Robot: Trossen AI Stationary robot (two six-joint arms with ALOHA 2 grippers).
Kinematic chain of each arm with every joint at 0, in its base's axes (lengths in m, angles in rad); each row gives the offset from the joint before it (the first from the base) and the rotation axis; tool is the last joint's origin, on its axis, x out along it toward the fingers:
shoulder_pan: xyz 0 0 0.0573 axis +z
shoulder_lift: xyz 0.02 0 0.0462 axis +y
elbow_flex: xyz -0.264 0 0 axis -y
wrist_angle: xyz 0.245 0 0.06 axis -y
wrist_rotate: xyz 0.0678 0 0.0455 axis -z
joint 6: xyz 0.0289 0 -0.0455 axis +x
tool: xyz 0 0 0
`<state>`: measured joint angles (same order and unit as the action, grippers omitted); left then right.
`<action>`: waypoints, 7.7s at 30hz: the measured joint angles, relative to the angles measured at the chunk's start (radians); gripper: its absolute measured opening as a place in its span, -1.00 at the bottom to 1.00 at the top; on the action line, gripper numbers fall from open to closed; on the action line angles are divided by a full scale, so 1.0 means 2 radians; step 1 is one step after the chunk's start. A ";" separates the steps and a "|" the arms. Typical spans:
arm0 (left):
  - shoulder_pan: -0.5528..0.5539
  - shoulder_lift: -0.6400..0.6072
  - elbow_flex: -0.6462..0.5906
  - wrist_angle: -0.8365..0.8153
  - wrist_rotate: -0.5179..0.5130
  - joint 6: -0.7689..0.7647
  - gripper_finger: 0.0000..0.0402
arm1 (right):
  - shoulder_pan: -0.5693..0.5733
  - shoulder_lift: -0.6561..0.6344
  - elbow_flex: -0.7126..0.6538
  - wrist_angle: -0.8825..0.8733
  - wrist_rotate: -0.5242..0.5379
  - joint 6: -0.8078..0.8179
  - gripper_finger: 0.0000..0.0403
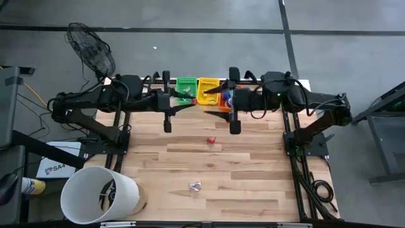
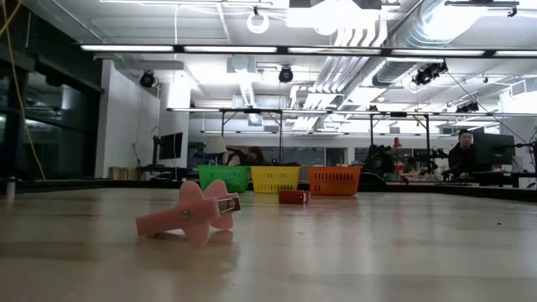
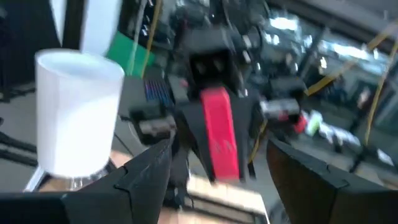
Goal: Pick and place Stapler, Stapler remover, tape
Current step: Put the left red stapler into the yellow bin, then put the pink staple remover into the green bin
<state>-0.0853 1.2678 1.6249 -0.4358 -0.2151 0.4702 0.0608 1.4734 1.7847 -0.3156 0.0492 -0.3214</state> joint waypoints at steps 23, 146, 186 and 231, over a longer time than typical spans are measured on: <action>0.000 0.014 0.000 0.022 0.036 -0.001 -0.67 | 0.020 0.047 0.000 0.089 0.004 -0.054 0.05; -0.031 0.112 -0.017 -0.365 0.004 -0.095 0.13 | -0.246 0.099 0.000 -0.387 0.053 0.244 0.30; -0.178 0.168 -0.398 0.212 0.095 -0.212 0.71 | 0.135 -0.010 0.000 -0.529 0.301 0.630 0.30; -0.234 0.306 -0.396 0.373 -0.025 -0.369 0.55 | 0.253 -0.007 0.000 -0.541 0.354 0.605 0.30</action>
<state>-0.5529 1.8793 0.8322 0.3103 -0.2646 -0.2676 0.5659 1.4593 1.7855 -1.3971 0.7571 0.8894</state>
